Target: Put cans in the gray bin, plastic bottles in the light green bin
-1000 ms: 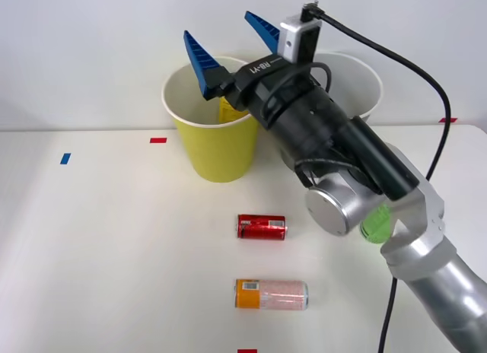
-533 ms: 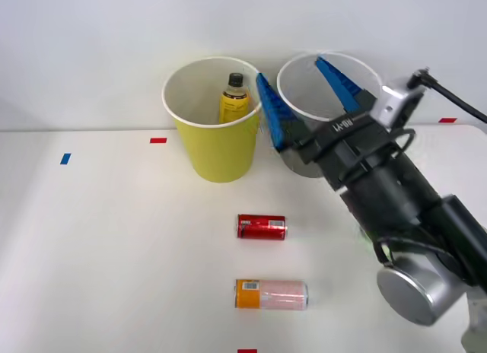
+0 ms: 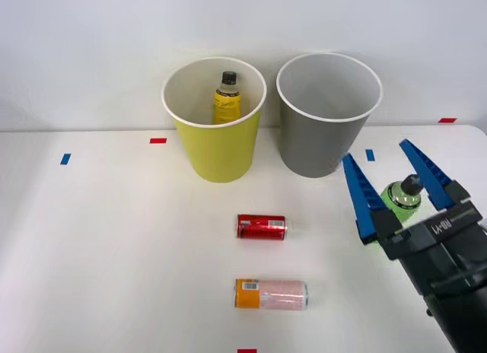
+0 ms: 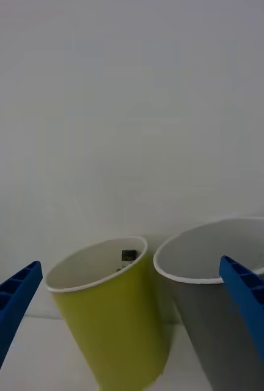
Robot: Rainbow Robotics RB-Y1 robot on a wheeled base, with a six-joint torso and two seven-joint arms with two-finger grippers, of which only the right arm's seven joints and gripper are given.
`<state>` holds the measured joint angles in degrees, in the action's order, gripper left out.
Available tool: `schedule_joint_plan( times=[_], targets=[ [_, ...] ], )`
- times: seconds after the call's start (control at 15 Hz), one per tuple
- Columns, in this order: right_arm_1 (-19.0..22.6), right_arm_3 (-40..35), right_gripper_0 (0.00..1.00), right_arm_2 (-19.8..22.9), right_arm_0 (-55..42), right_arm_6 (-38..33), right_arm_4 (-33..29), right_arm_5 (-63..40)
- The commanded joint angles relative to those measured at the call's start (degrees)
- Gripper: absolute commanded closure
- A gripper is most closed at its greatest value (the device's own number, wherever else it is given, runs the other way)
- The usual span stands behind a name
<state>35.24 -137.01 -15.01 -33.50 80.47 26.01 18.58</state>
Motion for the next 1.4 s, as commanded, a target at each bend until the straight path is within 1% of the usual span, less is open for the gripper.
schedule_joint_plan(
  times=[0.07, 0.2, 0.33, 0.53, 0.73, 0.87, 0.93, 1.2, 1.33, 1.4],
  targets=[
    [-1.6, 0.5, 0.00, 4.2, -8.0, 1.0, -0.2, 1.6],
    [-4.6, 3.6, 0.00, 6.3, -9.7, 1.2, -0.2, 1.6],
    [-7.5, 9.9, 0.00, 7.4, -8.4, 1.4, -0.4, 3.9],
    [-10.5, 19.1, 0.00, 7.8, -5.6, 1.4, -1.5, 8.3],
    [-14.1, 23.8, 0.00, 7.5, -5.9, 2.0, -3.2, 9.3],
    [-14.8, 26.8, 0.00, 6.8, -6.2, 2.4, -4.4, 10.6],
    [-14.6, 28.8, 0.00, 6.8, -6.0, 2.5, -4.7, 12.1],
    [-13.2, 42.1, 0.00, 6.7, -0.4, 2.6, -6.9, 20.7],
    [-13.0, 45.5, 0.00, 6.7, 1.8, 2.4, -7.7, 22.1],
    [-13.0, 45.6, 0.00, 6.7, 1.8, 2.6, -7.8, 22.1]
  ],
)
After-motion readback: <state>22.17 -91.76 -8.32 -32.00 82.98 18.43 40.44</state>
